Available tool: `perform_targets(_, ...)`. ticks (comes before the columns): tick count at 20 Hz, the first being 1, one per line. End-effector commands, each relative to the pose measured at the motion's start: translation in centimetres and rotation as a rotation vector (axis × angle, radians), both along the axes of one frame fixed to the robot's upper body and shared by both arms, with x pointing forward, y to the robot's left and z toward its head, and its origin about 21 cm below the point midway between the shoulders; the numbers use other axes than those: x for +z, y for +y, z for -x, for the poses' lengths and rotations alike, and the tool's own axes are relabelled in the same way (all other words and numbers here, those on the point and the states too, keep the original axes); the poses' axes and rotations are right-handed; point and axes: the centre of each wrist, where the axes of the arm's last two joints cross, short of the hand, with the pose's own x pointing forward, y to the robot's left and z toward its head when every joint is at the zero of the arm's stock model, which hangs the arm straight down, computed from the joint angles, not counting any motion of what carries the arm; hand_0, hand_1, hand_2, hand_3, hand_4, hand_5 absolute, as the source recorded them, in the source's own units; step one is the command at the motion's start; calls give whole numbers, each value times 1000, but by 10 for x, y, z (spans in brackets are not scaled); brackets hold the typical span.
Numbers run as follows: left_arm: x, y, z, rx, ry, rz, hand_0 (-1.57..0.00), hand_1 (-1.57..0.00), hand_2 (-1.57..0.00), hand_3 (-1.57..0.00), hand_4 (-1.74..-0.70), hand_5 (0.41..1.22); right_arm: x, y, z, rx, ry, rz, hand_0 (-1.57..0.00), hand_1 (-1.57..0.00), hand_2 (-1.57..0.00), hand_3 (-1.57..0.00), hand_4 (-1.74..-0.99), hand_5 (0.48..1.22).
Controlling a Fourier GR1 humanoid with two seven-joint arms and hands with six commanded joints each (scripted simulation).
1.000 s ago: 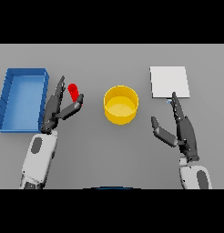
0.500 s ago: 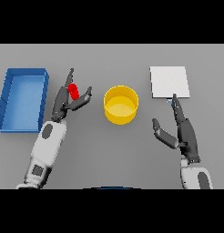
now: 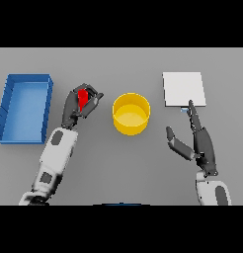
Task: Pick up the red beaker and tilt it to pour out 1 green nut into yellow bowl. Pick up the yellow bowl and place it on the metallic measuring scale.
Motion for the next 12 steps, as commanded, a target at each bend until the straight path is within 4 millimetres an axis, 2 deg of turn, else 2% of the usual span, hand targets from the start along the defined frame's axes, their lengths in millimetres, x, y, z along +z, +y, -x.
perform_targets(1,-1,-4,-1,1,-10,6,-1162,-1176,-1173,-997,-1601,1073,-1,1,1,-1,4,-3,1,1,1,1,-1233,688)
perform_targets(2,-1,-5,-1,2,-11,10,-1244,-1255,-1253,-1111,-1572,1103,-1,2,-1,-3,5,-4,1,1,1,1,-1233,686)
perform_targets(5,2,-2,-3,23,-22,25,-1403,-1409,-1408,-1336,-1654,1127,-5,5,-2,-2,3,3,1,1,1,1,-1207,677)
perform_targets(8,13,1,-8,31,-51,5,-1485,-1488,-1488,-1451,-1697,1127,-4,1,-2,-4,-19,14,1,1,1,1,-1175,667)
perform_targets(12,42,8,-17,-18,-98,-81,-1536,-1537,-1537,-1522,-1723,1127,-6,5,-6,-19,-3,57,1,1,1,1,-1116,656)
